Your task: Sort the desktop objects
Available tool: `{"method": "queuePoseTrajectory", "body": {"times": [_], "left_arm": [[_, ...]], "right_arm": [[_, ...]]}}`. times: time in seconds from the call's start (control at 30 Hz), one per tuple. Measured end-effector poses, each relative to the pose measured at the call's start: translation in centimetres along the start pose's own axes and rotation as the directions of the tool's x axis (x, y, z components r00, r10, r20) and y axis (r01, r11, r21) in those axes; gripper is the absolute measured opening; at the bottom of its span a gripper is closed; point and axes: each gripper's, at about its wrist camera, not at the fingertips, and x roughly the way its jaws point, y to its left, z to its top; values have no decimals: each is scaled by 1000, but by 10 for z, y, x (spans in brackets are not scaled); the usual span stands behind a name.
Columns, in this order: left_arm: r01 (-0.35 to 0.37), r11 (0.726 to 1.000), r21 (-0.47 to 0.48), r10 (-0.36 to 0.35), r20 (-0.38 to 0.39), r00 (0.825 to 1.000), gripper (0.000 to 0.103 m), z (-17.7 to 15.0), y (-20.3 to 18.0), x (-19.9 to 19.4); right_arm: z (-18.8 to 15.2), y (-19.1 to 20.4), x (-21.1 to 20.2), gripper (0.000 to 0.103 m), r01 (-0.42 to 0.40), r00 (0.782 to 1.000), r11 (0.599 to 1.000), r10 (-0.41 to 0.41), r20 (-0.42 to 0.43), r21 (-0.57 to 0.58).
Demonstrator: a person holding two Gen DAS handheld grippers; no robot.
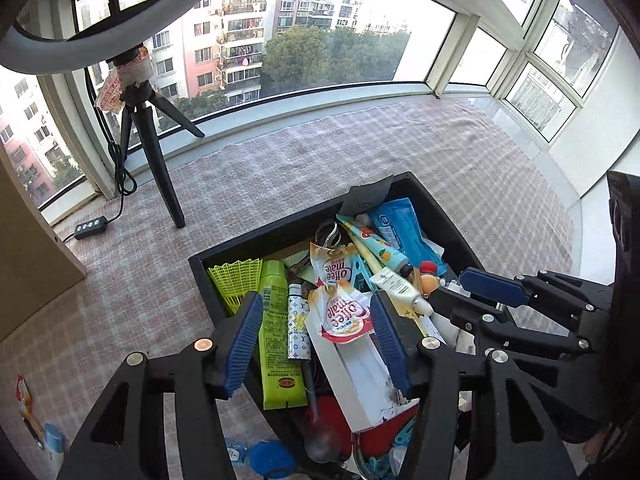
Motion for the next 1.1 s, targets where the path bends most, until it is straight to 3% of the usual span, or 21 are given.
{"method": "queuePoseTrajectory", "body": {"times": [0.23,0.47,0.83,1.1], "left_arm": [[-44,999,-12,44,-8,999,52,-11,7,-12],[-100,993,-55,101,17,995,52,-42,23,-48],[-171,968,-186,185,64,981,60,-128,62,-123],[-247,936,-250,267,50,962,66,-196,94,-159]], "right_arm": [[-9,11,-5,33,-19,1000,1000,19,-5,-12],[-28,35,-22,36,-55,998,998,55,8,-37],[-86,98,-60,44,-104,993,987,110,42,-123],[-136,146,-68,48,-113,991,982,122,51,-152]]}}
